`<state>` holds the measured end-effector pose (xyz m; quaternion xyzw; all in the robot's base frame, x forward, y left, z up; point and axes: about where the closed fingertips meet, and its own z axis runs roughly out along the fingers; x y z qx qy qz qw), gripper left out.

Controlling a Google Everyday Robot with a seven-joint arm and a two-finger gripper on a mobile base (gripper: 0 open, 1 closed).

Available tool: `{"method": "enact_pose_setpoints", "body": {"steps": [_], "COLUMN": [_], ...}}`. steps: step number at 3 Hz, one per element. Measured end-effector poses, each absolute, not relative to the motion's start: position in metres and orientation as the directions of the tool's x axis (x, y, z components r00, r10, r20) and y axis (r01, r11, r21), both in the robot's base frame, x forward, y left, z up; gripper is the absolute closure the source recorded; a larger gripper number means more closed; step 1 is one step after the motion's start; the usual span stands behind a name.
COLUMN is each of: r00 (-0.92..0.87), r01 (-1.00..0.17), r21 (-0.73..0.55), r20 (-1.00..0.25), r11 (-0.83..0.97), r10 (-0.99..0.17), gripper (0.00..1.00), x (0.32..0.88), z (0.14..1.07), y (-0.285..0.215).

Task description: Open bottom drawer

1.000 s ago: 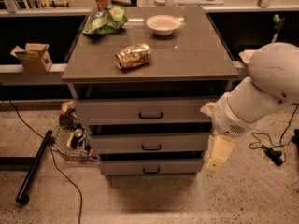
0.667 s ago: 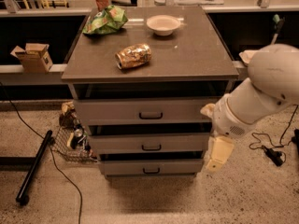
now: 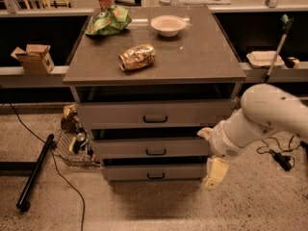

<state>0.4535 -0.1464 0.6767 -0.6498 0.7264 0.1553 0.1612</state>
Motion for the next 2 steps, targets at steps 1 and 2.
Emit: {"method": "enact_pose_setpoints", "body": {"steps": [1, 2], "r00": [-0.081, -0.079], "r01": [-0.997, -0.997], "r21": [0.036, 0.052], "r20": [-0.489, -0.558], "r11": [0.073, 0.061], "r10": [-0.868, -0.826], "gripper": [0.0, 0.0], "x": [0.467, 0.48], "z": [0.59, 0.523], "y": [-0.131, -0.115]}}
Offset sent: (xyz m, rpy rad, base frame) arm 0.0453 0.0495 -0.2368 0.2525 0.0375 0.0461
